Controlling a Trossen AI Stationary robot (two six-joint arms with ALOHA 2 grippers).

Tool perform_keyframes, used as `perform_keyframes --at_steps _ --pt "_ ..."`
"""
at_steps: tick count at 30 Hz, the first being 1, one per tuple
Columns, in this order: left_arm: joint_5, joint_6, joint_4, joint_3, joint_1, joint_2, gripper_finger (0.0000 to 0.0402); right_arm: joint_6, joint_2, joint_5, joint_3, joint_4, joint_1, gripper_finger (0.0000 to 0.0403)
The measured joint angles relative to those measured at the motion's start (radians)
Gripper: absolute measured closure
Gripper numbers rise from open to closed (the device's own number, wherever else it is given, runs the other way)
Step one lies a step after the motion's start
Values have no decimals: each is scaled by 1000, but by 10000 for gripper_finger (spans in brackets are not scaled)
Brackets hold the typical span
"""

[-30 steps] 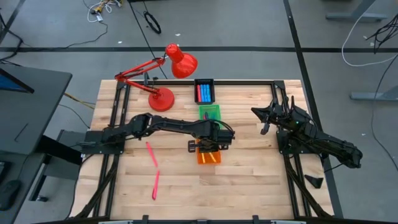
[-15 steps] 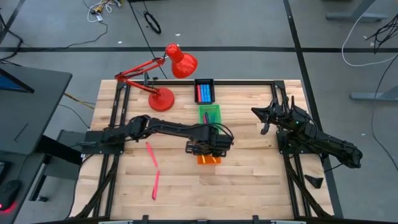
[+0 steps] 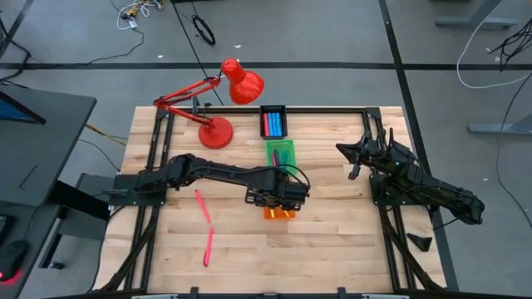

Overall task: Pick & Place Markers
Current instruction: Put the top pink pen into the orange bin

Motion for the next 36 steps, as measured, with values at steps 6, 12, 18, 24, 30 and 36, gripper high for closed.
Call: perform_keyframes --at_steps 6,12,18,24,30,36 --pt "0 -6 4 -13 -10 -1 154 0 0 0 0 0 0 392" --pt "4 -27 -15 -35 -10 0 154 0 0 0 0 0 0 392" --pt "-37 -41 -19 -36 -5 -20 154 0 0 0 0 0 0 392" --pt "-45 -53 27 -147 -4 -108 154 0 0 0 0 0 0 392" --pt "-33 -157 158 -423 -5 -290 154 0 0 0 0 0 0 392" --pt "-29 -248 254 -625 -5 -421 154 0 0 0 0 0 0 392"
